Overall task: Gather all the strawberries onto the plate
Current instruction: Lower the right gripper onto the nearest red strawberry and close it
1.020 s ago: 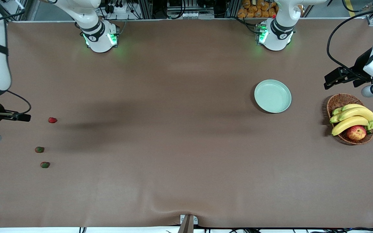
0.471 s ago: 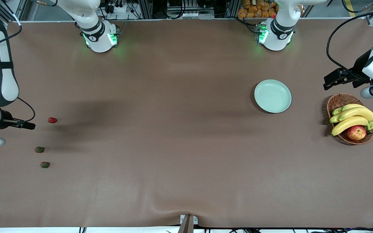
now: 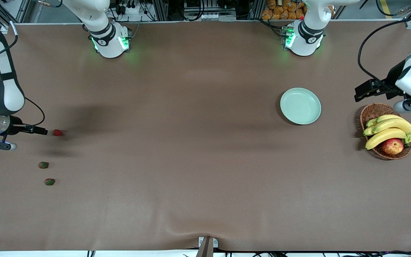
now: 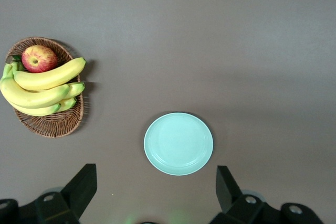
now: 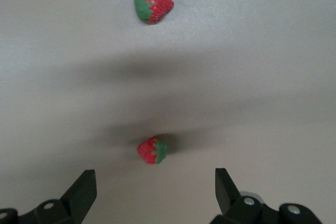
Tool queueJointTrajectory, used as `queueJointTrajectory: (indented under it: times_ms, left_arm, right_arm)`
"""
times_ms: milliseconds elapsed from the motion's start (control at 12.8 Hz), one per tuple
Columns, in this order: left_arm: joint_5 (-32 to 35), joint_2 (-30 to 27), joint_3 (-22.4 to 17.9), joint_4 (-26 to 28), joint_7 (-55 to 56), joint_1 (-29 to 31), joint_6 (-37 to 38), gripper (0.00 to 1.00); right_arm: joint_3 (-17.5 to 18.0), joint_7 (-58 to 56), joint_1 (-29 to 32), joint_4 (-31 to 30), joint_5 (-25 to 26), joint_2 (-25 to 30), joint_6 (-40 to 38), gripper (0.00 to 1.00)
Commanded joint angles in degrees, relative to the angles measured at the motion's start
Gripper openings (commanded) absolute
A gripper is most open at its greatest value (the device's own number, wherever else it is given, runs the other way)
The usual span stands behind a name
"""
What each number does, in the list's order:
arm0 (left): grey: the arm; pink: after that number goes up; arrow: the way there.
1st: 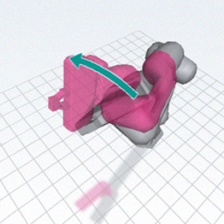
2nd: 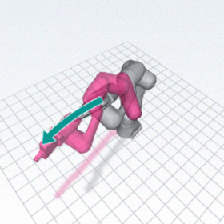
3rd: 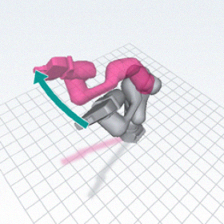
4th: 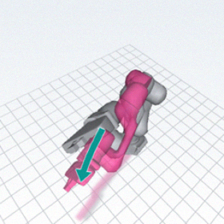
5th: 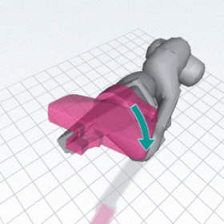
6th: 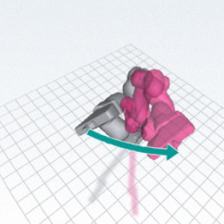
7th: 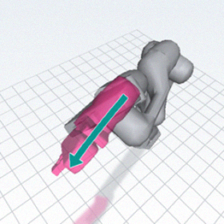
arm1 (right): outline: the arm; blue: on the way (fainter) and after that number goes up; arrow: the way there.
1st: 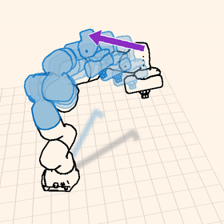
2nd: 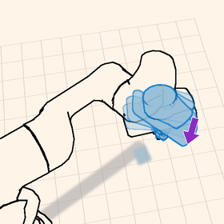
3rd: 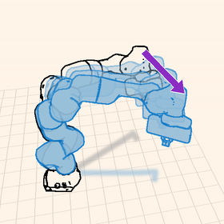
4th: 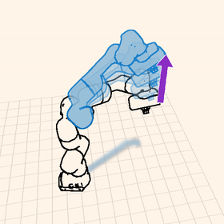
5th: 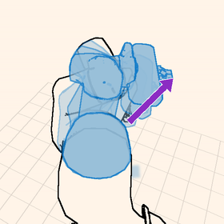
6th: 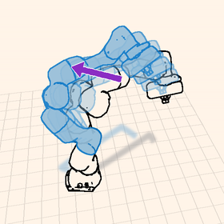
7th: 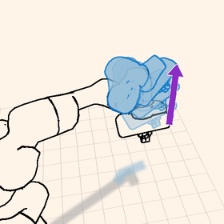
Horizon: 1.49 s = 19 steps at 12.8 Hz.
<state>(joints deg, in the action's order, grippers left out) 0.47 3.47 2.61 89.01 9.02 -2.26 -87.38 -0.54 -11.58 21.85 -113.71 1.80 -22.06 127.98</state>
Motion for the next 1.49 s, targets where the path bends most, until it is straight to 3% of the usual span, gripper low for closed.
queueJointTrajectory:
  times_ms: [0,392,1412]
  left_arm:
    - [0.32,0.84,0.03,-1.12,-0.75,0.51,0.72,1.00]
    - [0.24,0.66,0.03,-2.18,-1.11,1.91,0.72,1.00]
    - [0.32,0.92,0.03,-2.27,-1.02,1.91,0.54,1.00]
  right_arm:
    - [0.98,-0.99,-0.05,-6.50,-0.92,-0.35,8.74,1.00]
    - [1.06,-1.08,-0.58,-10.12,-0.92,-1.05,15.88,1.00]
    - [0.98,-1.52,-0.05,-10.39,-0.83,-3.08,15.80,1.00]
